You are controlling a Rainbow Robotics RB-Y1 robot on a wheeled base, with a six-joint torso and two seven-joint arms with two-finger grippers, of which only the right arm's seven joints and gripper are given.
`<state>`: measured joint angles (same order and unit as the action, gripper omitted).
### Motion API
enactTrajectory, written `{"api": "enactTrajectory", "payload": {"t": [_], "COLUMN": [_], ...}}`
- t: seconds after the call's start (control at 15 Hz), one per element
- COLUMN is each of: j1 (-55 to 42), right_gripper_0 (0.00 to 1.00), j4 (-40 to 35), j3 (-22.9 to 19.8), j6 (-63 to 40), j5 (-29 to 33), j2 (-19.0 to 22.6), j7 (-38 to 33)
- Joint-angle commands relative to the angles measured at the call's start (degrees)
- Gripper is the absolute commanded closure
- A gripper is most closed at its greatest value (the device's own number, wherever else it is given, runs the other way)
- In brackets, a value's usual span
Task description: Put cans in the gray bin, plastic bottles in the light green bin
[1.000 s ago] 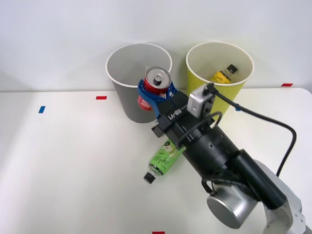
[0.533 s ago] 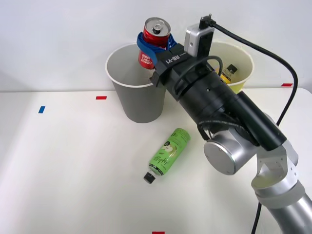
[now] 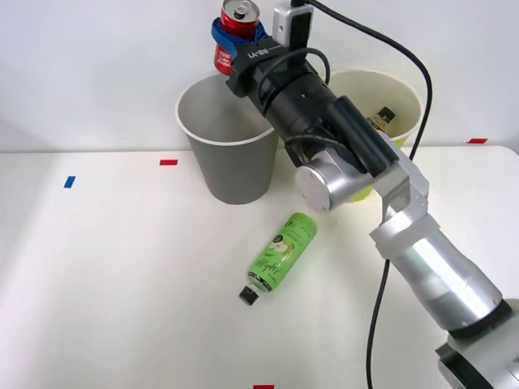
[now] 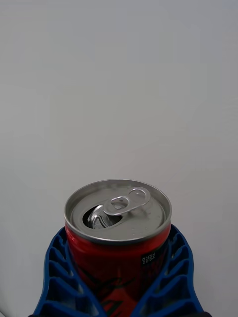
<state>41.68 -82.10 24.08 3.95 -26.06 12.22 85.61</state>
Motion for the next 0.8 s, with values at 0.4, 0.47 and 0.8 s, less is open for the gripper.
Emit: {"api": "enactTrajectory", "payload": {"t": [0.4,0.47,0.8], "j1": [2.9,2.9,-2.5], "right_gripper_0": [0.00,0.00,0.00], "j4": [3.3,3.3,-1.6], "j3": [3.0,3.1,3.1], "j6": [0.2,0.2,0.3], "j5": [-1.7,-1.5,-0.2], "j2": [1.1,1.3,4.3], "j7": [-2.4,-2.1,-0.9]}}
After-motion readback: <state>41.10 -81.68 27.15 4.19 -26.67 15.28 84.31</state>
